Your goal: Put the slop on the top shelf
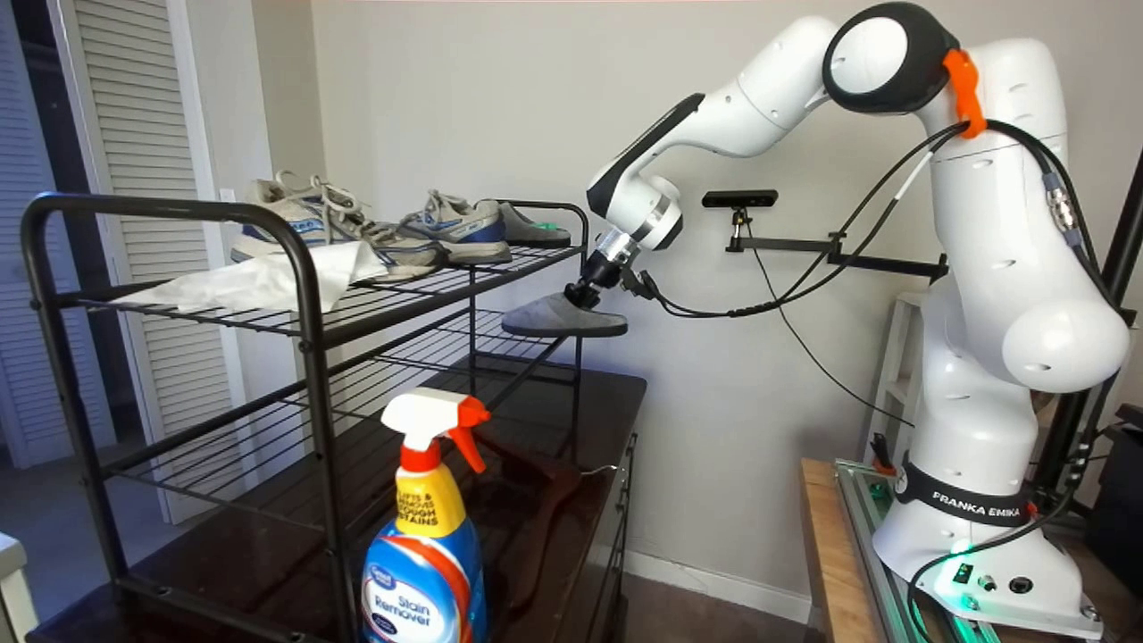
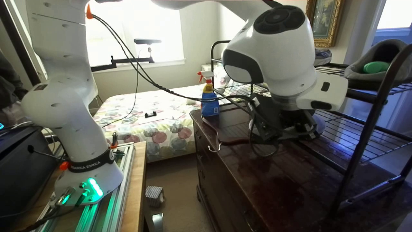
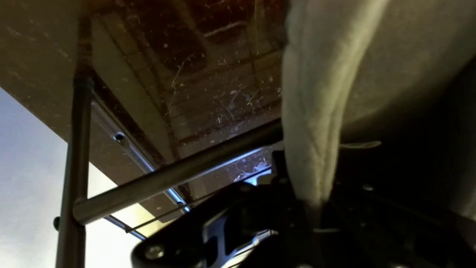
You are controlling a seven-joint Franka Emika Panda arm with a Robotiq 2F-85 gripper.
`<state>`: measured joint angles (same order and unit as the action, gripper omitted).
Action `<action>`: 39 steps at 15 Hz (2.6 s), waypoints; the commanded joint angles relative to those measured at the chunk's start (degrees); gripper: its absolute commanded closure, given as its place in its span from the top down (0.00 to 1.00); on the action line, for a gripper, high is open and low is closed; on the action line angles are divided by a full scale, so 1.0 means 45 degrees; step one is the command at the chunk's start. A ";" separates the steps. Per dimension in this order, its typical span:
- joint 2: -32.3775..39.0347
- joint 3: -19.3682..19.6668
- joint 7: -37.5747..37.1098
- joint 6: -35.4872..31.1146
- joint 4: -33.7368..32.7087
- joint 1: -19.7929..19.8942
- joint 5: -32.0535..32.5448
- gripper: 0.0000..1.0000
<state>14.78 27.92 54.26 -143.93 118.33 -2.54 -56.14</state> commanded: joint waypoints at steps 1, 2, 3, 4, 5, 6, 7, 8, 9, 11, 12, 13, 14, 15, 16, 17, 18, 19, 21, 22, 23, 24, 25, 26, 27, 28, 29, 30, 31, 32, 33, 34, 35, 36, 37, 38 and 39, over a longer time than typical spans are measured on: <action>-0.1432 0.0928 -0.1102 0.1572 0.1585 -0.0225 0.3178 0.01; -0.1714 0.1419 -0.1519 0.1644 0.1856 -0.0610 0.4004 0.01; -0.1979 0.1888 -0.1959 0.1689 0.2097 -0.0966 0.4829 0.01; -0.2235 0.2423 -0.2514 0.1612 0.2365 -0.1404 0.5680 0.01; -0.2438 0.2871 -0.3075 0.1588 0.2570 -0.1760 0.6532 0.01; -0.2620 0.3328 -0.3716 0.1523 0.2788 -0.2139 0.7395 0.01; -0.2769 0.3747 -0.4464 0.1388 0.3021 -0.2512 0.8297 0.01; -0.2881 0.4126 -0.5306 0.1360 0.3224 -0.2836 0.9258 0.01; -0.2964 0.4529 -0.6361 0.1388 0.3420 -0.3169 1.0287 0.01; -0.3898 0.5011 -0.8208 0.1622 0.3953 -0.3512 1.2236 0.01; -0.4442 0.5090 -0.9123 0.1728 0.4179 -0.3570 1.3166 0.01; -0.5070 0.5023 -1.0067 0.1984 0.4355 -0.3531 1.4068 0.01; -0.5652 0.2829 -1.0956 0.2213 0.4459 -0.1384 1.4765 0.01; -0.6071 0.2324 -1.1506 0.2322 0.4617 -0.0930 1.5021 0.01; -0.6569 0.1530 -1.1903 0.2477 0.4800 -0.0167 1.5072 0.01; -0.7122 0.0805 -1.2127 0.2669 0.4989 0.0552 1.4967 0.01; -0.7703 0.0124 -1.2188 0.2795 0.5193 0.1224 1.4717 0.01; -0.8323 -0.0486 -1.2175 0.3025 0.5380 0.1862 1.4492 0.01; -0.9575 -0.1344 -1.2101 0.3758 0.5583 0.2853 1.4104 0.01; -1.0226 -0.1544 -1.1934 0.4225 0.5615 0.3211 1.3852 0.01; -1.0906 -0.1706 -1.1791 0.4523 0.5711 0.3491 1.3614 0.01; -1.1597 -0.1800 -1.1692 0.4774 0.5756 0.3723 1.3337 0.01; -1.2334 -0.1986 -1.1723 0.5123 0.5804 0.3895 1.3156 0.01; -1.2621 -0.1923 -1.1552 0.5234 0.5606 0.3939 1.2883 0.01; -1.2949 -0.1892 -1.1448 0.5379 0.5452 0.3931 1.2642 0.01; -1.3132 -0.1829 -1.1356 0.5468 0.5249 0.3860 1.2384 0.01; -1.3268 -0.1801 -1.1317 0.5467 0.5138 0.3796 1.2215 0.01; -1.3303 -0.1789 -1.1294 0.5471 0.4982 0.3694 1.2040 0.01; -1.3308 -0.1776 -1.1261 0.5500 0.4842 0.3589 1.1873 0.01; -1.3253 -0.1799 -1.1196 0.5477 0.4731 0.3480 1.1776 0.01; -1.3243 -0.1799 -1.0943 0.5409 0.4668 0.3338 1.1757 0.01; -1.3198 -0.1802 -1.0632 0.5404 0.4561 0.3179 1.1775 0.01; -1.3129 -0.1807 -1.0319 0.5358 0.4430 0.2958 1.1763 0.01; -1.3005 -0.1787 -1.0048 0.5302 0.4251 0.2697 1.1681 0.01; -1.2859 -0.1797 -0.9926 0.5056 0.4086 0.2483 1.1570 0.01; -1.2689 -0.1765 -0.9798 0.4720 0.3912 0.2207 1.1365 0.01; -1.2383 -0.1735 -0.9851 0.4151 0.3665 0.1894 1.0984 0.01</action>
<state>-44.42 19.77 7.91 -121.52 138.66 9.12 -2.28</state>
